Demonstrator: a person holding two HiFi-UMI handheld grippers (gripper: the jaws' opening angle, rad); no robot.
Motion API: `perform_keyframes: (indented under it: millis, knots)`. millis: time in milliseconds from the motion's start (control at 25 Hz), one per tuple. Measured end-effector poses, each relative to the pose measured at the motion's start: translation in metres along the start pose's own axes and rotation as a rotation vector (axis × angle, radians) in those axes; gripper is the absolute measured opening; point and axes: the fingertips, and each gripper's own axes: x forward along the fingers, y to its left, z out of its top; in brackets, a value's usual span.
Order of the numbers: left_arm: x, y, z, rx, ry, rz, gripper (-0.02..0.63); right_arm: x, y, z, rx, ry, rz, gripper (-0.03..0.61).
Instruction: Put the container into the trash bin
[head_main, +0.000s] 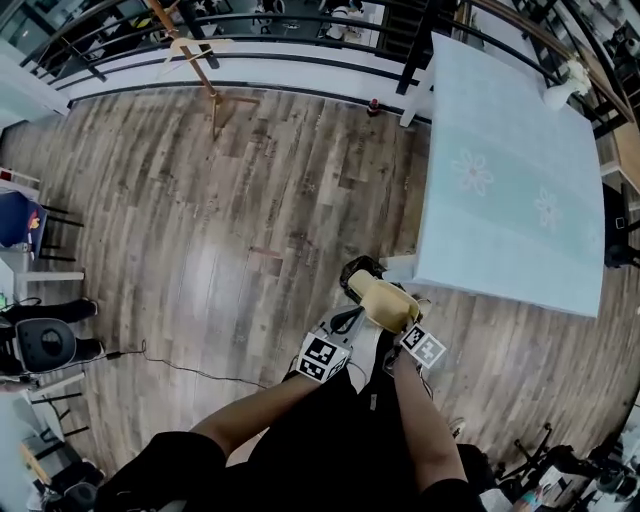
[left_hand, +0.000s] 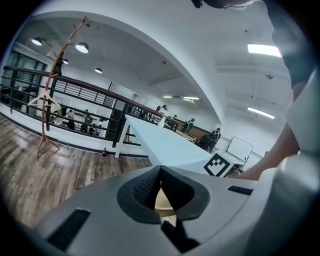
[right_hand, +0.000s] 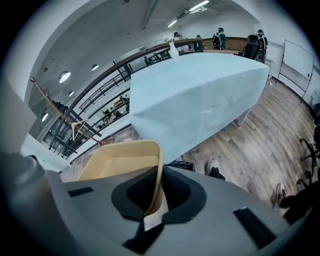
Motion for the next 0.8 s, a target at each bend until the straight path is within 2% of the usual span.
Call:
perform_keyframes:
  millis: [280,560,800]
  knots:
    - [-0.001,0.024,-0.025,-0.019,0.055,0.048,0.014,0.051,-0.007,-0.023,0.093,0.037,-0.006,0.038]
    - [0.009,0.022,-0.021,-0.004,0.074,0.032,0.014,0.081,-0.014,-0.024,0.111,0.044,0.005,0.038]
    - [0.010,0.018,-0.035,-0.009,0.091,0.012,0.014,0.095,-0.019,-0.032,0.144,0.029,0.019,0.038]
